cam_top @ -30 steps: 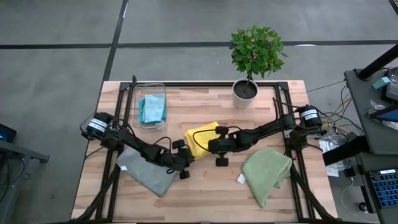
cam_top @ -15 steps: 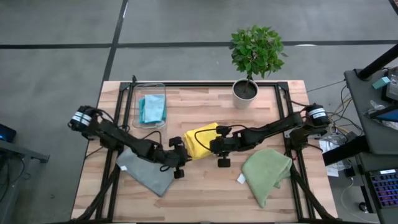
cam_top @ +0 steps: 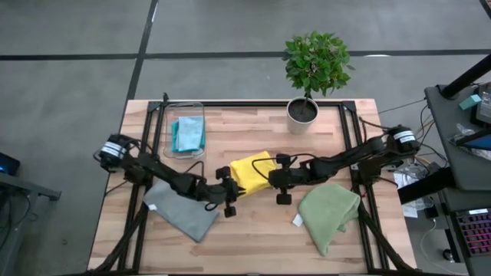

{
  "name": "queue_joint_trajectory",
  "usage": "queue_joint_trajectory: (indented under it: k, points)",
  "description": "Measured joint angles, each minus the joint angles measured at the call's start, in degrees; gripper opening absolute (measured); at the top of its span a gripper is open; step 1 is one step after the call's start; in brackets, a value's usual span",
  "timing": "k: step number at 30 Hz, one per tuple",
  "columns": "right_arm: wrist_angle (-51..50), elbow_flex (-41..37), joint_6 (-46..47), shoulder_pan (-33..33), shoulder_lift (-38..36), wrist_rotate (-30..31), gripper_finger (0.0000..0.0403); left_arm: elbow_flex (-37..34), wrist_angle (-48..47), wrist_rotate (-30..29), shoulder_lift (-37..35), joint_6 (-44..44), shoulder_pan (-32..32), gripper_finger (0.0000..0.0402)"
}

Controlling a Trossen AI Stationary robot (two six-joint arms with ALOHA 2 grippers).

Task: Fold microfiber towels
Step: Fold the yellow microfiber towel

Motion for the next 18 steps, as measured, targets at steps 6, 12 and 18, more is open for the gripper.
queue_joint_trajectory:
  k: [6, 12, 18]
  points:
    - [7.4, -4.9, 3.4, -0.6, 2.9, 0.4, 0.0009, -0.3, -4.5, 2.0, 3.4, -6.2, 0.1, 0.0033]
    - [8.2, -6.8, 6.5, -0.6, 6.9, 0.8, 0.0009, -0.1, -12.6, 4.0, 2.5, -11.2, 0.1, 0.0033]
    - [8.2, -7.0, 7.7, -0.6, 6.9, 0.8, 0.0009, -0.2, -14.6, 7.1, 0.2, -8.9, 0.2, 0.0033]
